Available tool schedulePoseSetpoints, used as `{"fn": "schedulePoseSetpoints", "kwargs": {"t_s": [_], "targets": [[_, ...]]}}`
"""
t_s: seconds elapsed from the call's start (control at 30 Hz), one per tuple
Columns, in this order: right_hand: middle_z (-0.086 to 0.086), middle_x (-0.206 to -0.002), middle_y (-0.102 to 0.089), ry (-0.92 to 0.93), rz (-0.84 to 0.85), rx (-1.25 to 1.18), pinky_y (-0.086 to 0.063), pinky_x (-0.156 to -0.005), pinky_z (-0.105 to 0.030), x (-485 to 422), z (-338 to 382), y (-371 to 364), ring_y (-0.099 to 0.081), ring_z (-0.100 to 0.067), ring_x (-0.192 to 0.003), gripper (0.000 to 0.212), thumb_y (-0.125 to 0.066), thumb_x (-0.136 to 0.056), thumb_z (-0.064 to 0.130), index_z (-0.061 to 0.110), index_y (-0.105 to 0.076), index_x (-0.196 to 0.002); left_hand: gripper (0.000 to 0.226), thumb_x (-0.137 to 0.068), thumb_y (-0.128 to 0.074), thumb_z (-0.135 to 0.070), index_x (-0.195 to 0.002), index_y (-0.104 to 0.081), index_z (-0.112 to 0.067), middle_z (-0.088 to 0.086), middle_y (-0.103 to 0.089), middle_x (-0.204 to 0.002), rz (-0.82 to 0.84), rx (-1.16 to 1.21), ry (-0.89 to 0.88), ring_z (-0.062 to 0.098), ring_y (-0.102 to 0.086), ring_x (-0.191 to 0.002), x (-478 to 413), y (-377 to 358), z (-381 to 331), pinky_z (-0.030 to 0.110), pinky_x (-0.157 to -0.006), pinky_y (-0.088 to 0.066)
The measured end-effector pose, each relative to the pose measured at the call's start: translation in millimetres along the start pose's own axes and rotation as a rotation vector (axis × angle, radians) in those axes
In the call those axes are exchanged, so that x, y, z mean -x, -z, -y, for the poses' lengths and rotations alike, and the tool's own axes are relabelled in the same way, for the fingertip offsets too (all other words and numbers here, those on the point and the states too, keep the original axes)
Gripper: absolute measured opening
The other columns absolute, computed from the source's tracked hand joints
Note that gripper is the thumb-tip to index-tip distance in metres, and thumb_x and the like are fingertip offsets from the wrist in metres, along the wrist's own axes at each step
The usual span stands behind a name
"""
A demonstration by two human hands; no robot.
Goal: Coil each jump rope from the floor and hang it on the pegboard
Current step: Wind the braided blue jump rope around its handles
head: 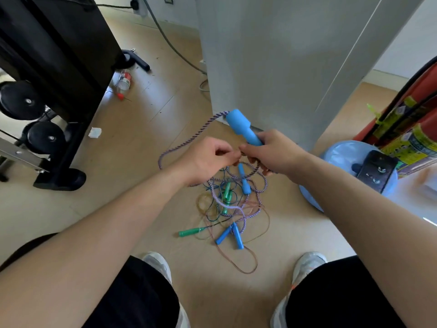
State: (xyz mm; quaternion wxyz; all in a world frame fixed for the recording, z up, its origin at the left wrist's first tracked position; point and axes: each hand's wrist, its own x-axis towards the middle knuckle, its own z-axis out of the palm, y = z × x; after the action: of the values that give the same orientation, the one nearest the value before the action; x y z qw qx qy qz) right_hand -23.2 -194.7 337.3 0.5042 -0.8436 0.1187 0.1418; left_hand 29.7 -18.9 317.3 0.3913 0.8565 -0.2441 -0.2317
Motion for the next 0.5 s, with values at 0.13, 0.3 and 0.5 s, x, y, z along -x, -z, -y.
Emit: {"fn": "schedulePoseSetpoints", "kwargs": {"t_s": [0.13, 0.3, 0.5], "targets": [[-0.001, -0.065, -0.048, -0.013, -0.292, 0.179, -0.04, -0.056, -0.03, -16, -15, 28, -0.046, -0.02, -0.055, 0.026, -0.061, -0.095, 0.037, 0.013, -0.058, -0.085, 0.038, -0.099, -0.048, -0.048, -0.076, -0.067, -0.024, -0.002, -0.045, -0.059, 0.041, 0.039, 0.059, 0.018, -0.043, -0.058, 0, 9, 19, 0.037, -0.064, -0.041], [-0.009, -0.091, -0.061, -0.236, -0.608, 0.354, -0.039, -0.068, -0.035, -27, -43, 62, -0.057, -0.034, -0.084, 0.03, -0.054, -0.095, 0.04, 0.015, -0.06, -0.111, 0.04, -0.106, -0.042, -0.032, -0.072, -0.061, -0.019, 0.0, -0.048, -0.061, 0.075, -0.22, 0.257, 0.021, -0.045, -0.061, 3, 38, 46, 0.032, -0.066, -0.039], [-0.002, -0.079, -0.061, -0.049, -0.295, 0.349, -0.05, -0.07, -0.036, -19, -25, 28, -0.062, -0.029, -0.075, 0.022, -0.056, -0.095, 0.036, 0.023, -0.066, -0.109, 0.035, -0.1, -0.048, -0.04, -0.071, -0.062, -0.028, -0.012, -0.046, -0.055, -0.068, -0.07, 0.063, 0.016, -0.044, -0.057, -2, 37, 35, 0.035, -0.065, -0.042]]}}
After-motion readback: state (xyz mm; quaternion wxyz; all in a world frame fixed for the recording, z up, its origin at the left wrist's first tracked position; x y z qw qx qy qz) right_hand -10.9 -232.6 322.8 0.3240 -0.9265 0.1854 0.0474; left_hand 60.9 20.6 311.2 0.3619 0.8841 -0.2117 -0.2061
